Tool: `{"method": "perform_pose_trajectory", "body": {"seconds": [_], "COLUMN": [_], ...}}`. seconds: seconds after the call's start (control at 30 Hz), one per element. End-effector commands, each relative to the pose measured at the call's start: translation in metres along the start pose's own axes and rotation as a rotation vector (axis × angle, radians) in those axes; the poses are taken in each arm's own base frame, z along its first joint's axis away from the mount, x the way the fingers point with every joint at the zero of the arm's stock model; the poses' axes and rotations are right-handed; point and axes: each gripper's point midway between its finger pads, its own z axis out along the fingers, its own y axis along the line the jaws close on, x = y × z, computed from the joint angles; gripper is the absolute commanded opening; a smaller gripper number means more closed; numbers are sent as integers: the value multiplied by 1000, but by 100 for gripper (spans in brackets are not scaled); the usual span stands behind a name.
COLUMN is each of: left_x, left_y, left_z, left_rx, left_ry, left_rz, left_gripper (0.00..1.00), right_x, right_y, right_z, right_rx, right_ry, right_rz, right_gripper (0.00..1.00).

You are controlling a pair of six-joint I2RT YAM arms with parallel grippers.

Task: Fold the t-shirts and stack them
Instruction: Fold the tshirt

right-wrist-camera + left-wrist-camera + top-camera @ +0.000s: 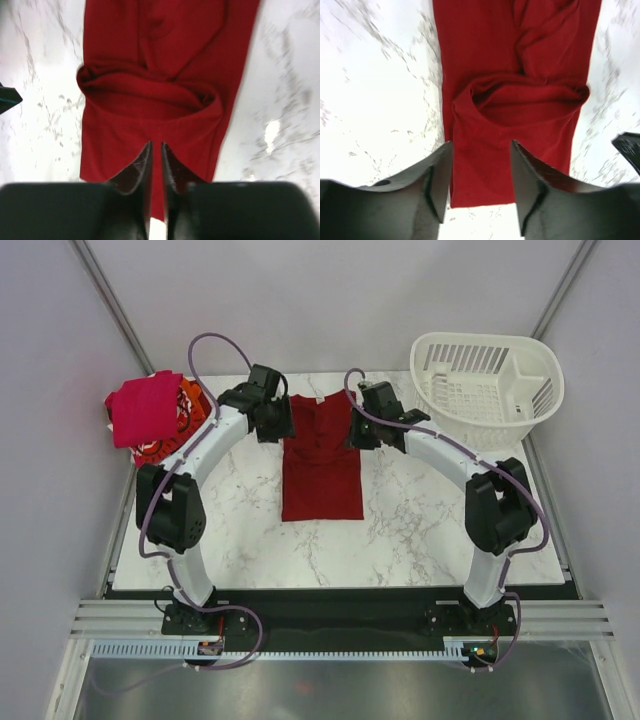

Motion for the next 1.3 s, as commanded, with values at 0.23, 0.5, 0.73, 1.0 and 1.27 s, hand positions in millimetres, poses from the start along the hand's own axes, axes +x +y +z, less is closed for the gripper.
{"method": "perform_pose_trajectory", "body": {"seconds": [0.23, 0.5, 0.73, 1.0, 1.27], "left_x": [64, 67, 43, 8, 34], "left_y": [-20, -18, -18, -3, 22], "left_z": [53, 84, 99, 95, 27], "left_rx": [109, 81, 47, -4, -62], "left_ry": [159, 190, 139, 86, 48], "left_rz": [64, 77, 83, 69, 36], "left_gripper": [35, 31, 31, 46, 84], "right_x": [25, 37, 10, -41, -38], "right_y": [15, -10, -34, -61, -59], "right_z": [51, 81, 108, 112, 25], "right_rx": [-135, -98, -78, -25, 22], "right_ry": [116, 179, 148, 60, -25], "right_rz": [-7, 5, 23, 27, 11], "right_gripper": [6, 7, 11, 28, 91]}}
